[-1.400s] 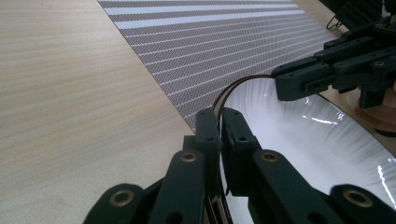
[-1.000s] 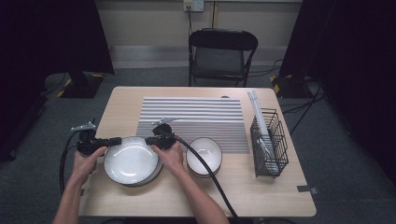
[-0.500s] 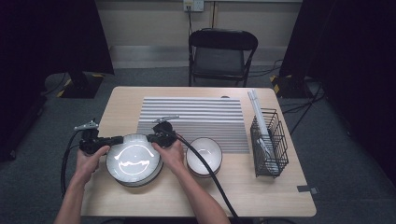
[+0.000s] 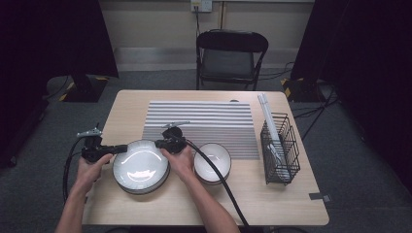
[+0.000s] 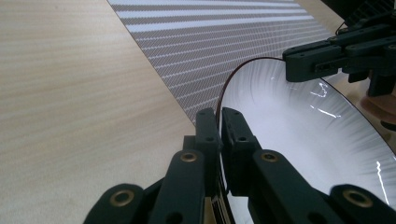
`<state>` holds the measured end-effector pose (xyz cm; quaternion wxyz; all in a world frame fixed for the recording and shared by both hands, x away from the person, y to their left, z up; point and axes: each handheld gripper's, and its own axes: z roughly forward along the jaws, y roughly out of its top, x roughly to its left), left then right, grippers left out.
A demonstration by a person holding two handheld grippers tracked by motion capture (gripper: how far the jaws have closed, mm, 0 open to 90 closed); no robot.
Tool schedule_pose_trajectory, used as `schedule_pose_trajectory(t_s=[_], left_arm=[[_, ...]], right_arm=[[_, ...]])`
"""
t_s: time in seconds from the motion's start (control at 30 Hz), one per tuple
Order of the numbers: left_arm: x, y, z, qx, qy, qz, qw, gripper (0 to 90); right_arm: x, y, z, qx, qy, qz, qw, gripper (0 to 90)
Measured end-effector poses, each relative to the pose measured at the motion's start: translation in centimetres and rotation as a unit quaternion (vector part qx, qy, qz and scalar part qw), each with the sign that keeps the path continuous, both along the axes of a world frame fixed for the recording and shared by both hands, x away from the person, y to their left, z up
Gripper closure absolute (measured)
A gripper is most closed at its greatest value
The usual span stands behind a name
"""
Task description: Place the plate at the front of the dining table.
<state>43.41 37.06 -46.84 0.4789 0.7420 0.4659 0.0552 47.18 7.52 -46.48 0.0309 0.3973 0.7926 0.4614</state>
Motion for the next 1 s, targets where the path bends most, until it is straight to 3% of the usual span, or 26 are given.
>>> schedule_pose_trajectory(t_s=[0.13, 0.23, 0.4, 0.6, 0.77, 0.8, 0.83, 0.87, 1.0], left_arm=[[0.3, -0.4, 0.3, 0.002, -0.017, 0.005, 0.9998, 86.4], [0.4, -0.5, 0.3, 0.005, -0.018, 0.009, 0.9998, 86.0], [0.4, -0.4, 0.1, -0.001, -0.013, 0.012, 0.9998, 85.8], [0.4, -0.4, 0.1, 0.000, -0.014, 0.013, 0.9998, 86.0], [0.2, -0.3, 0.0, -0.004, -0.015, 0.014, 0.9998, 85.7], [0.2, -0.3, 0.0, -0.005, -0.010, 0.019, 0.9998, 84.5], [0.1, -0.2, 0.0, -0.007, -0.011, 0.021, 0.9997, 75.6], [0.0, -0.1, -0.1, -0.011, -0.012, 0.018, 0.9997, 72.8], [-0.3, 0.2, -0.5, -0.004, 0.005, 0.017, 0.9998, 75.7]], right_arm=[[0.3, -0.2, 0.5, -0.003, -0.005, -0.006, 1.0000, 84.5], [0.5, -0.3, 0.8, -0.006, -0.008, -0.004, 0.9999, 84.9], [0.4, -0.2, 0.6, -0.008, -0.011, 0.001, 0.9999, 84.5], [0.4, -0.3, -0.2, -0.003, 0.011, 0.005, 0.9999, 80.6], [0.1, -0.4, -0.6, 0.006, 0.015, 0.007, 0.9998, 80.8], [0.1, -0.5, -0.7, 0.010, 0.016, 0.008, 0.9998, 81.5], [0.1, -0.6, -0.8, 0.014, 0.018, 0.009, 0.9997, 81.7], [0.1, -0.6, -0.8, 0.015, 0.019, 0.009, 0.9997, 81.8], [0.1, -0.6, -0.8, 0.019, 0.022, 0.006, 0.9996, 82.1]])
